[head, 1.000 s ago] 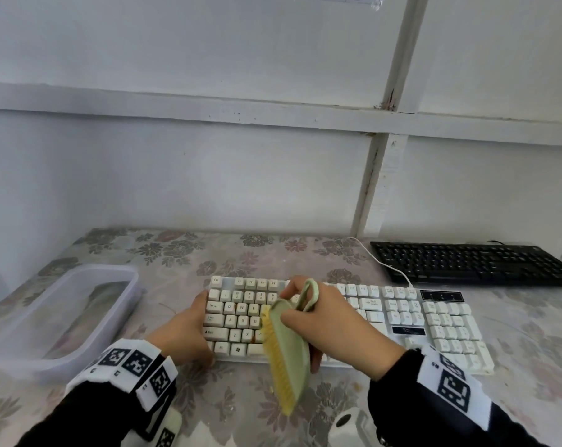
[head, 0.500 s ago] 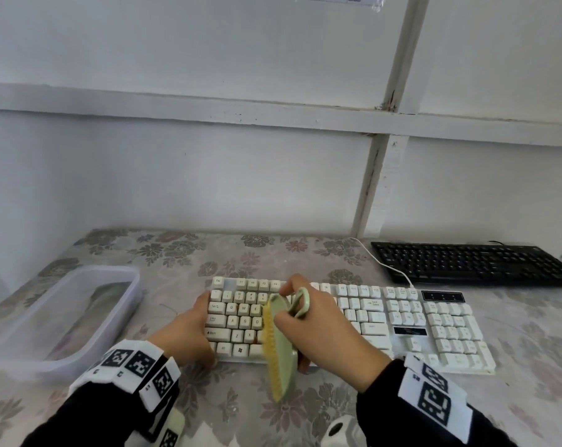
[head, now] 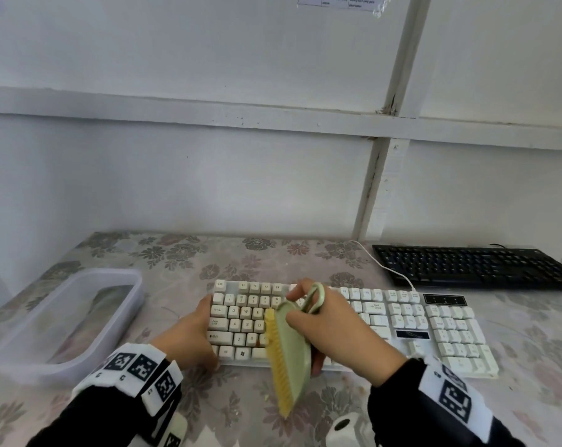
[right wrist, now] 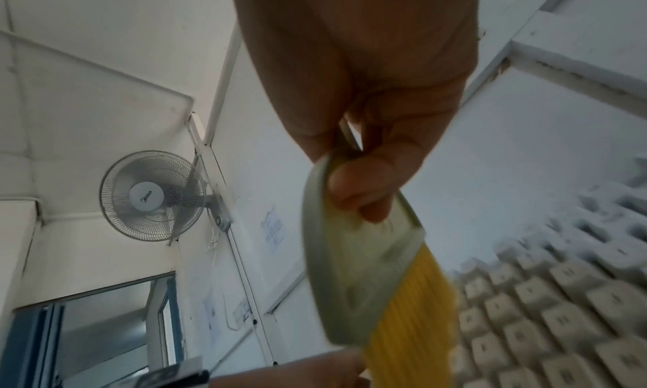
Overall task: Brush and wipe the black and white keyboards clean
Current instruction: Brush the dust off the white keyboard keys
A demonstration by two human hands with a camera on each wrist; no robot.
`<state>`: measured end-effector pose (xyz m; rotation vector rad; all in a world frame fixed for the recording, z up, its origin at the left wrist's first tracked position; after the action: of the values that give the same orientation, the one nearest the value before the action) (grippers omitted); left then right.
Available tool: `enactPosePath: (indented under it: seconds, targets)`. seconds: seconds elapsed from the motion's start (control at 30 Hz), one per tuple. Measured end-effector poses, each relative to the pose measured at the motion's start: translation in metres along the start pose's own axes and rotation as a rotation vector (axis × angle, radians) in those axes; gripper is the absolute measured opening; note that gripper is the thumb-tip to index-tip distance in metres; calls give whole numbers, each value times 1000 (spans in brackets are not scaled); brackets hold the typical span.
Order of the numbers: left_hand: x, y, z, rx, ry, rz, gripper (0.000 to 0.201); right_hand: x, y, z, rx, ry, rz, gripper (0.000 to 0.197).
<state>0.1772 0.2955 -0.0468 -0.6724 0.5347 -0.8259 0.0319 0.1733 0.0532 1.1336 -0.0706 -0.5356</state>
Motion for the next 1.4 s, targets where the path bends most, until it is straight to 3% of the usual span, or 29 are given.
enactPosePath:
  seconds: [0.23, 0.4, 0.57, 0.83, 1.1, 1.3, 1.4]
  targets:
    - [0, 1, 0, 17, 7, 8, 105, 12, 34, 20, 66, -234, 172, 16]
    - [1, 3, 0, -10, 4, -6, 107, 11, 17, -10, -54, -117, 139, 7]
    - [2, 4, -1, -24, 11, -5, 108, -1, 8, -13, -40, 22, 46, 11]
    - [0, 3, 0, 11, 6, 24, 107, 11, 31, 9, 36, -171, 140, 14]
    - [0, 3, 0, 8, -5, 19, 106, -8, -2, -18, -23, 28, 51, 11]
    - [0, 3, 0, 5, 1, 25, 108, 4, 20, 19, 78, -196, 123, 16]
    - [-1, 3, 0, 9, 1, 26, 109, 11, 18, 11, 53, -172, 122, 15]
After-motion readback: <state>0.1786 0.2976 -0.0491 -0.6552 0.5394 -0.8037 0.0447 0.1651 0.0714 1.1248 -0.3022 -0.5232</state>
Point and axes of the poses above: each hand's wrist, its own x-axis towards the middle knuckle, its own z-axis out of the back of the hand, y = z × x, the point moved 9 cm from there along x, towards the middle knuckle, and after that the axes turned 10 degrees about -z, right-handed, at the moved point
